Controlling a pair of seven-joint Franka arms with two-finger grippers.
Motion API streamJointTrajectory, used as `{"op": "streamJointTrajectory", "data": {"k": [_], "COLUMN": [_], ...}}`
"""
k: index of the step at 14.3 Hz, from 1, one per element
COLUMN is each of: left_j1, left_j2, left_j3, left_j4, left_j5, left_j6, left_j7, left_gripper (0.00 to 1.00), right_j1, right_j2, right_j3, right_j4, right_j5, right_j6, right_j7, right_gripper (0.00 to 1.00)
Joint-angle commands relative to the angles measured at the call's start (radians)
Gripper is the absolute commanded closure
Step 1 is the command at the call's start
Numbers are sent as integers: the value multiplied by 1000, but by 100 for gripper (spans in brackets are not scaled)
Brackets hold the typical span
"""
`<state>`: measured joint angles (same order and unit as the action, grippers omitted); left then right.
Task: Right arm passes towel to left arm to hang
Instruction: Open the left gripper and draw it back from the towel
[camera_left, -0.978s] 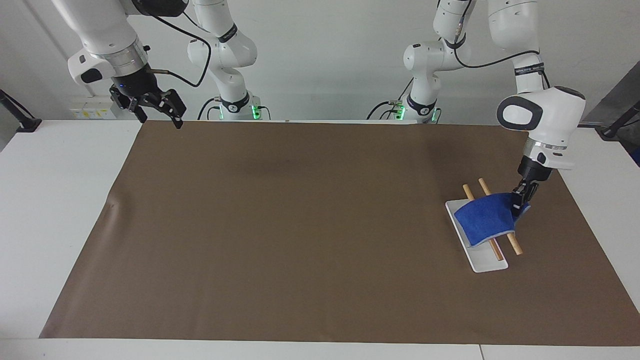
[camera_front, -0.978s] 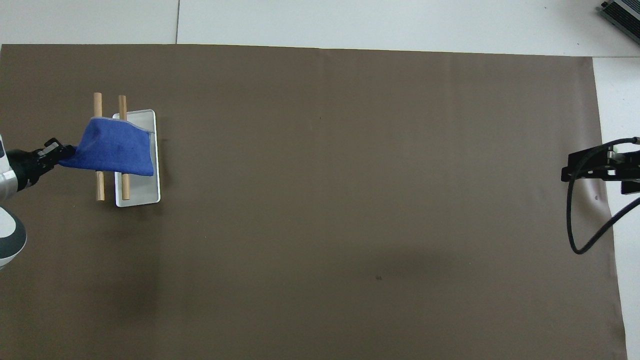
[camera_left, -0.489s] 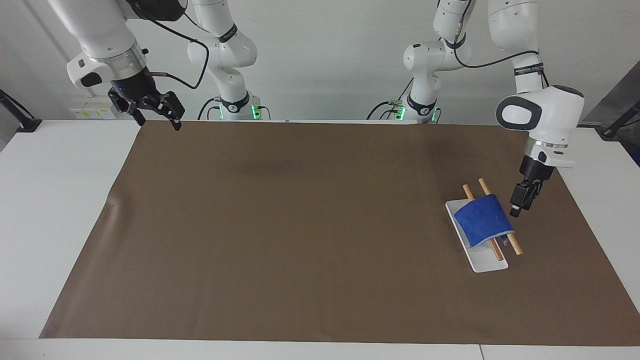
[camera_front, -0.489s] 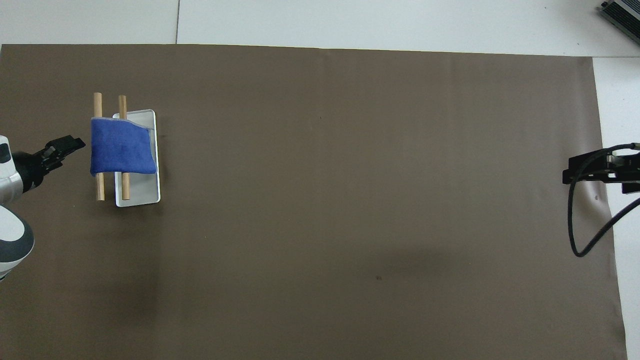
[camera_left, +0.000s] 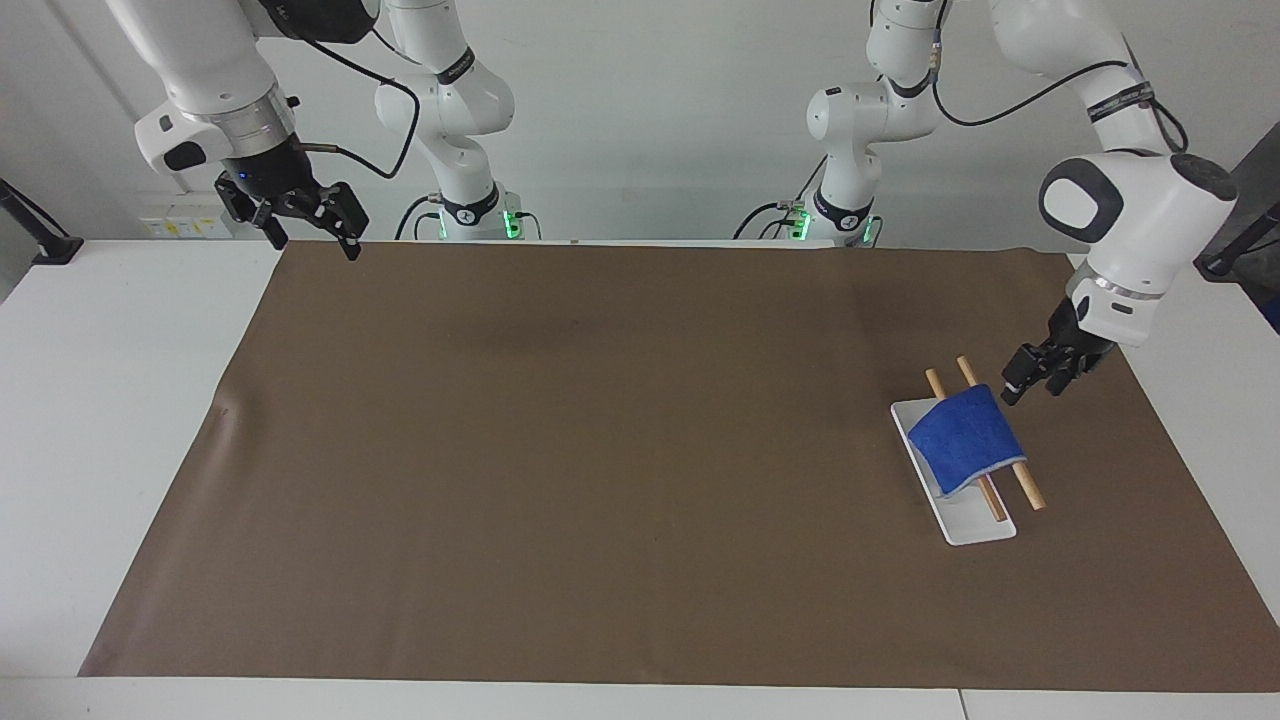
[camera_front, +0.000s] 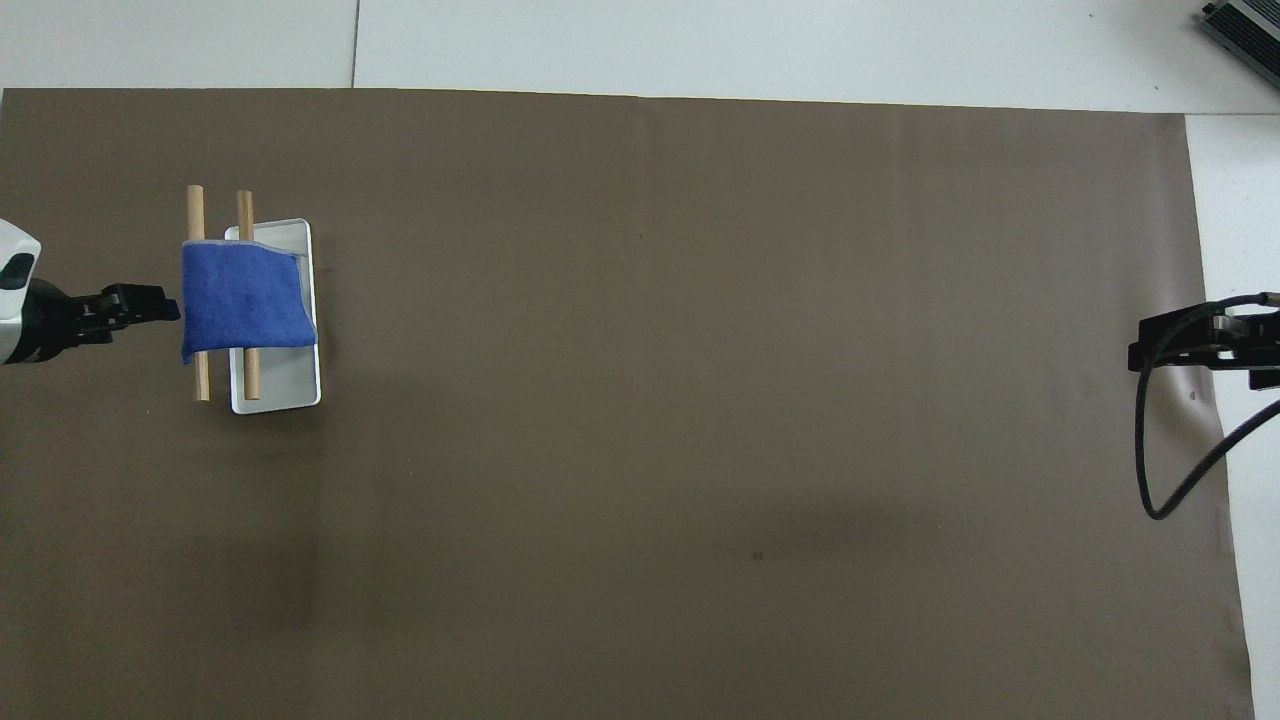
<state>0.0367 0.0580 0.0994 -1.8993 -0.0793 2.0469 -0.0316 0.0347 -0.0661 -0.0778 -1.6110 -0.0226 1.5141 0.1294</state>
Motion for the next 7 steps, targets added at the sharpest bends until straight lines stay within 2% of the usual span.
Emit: {"op": "streamJointTrajectory", "data": {"k": [1,3,7], "left_j1": [-5,2,0], "left_j2": [74,62,25], "left_j3": [-46,-62,-142], "left_j4": [273,344,397], "left_j5": [65,50,52], "left_j6": [-271,-368,-504], "left_j7": [-60,-62,-159], "left_gripper": [11,11,9], "right_j1": [-3,-4,-4], "right_j2": [-35,-35,-35], "right_j3": [1,1,1], "right_j4": [-32,-32,-32], "right_j5": [0,0,0], "right_j6": [17,17,17], "right_j7": [-24,-24,-24], "right_gripper": [0,0,0]}}
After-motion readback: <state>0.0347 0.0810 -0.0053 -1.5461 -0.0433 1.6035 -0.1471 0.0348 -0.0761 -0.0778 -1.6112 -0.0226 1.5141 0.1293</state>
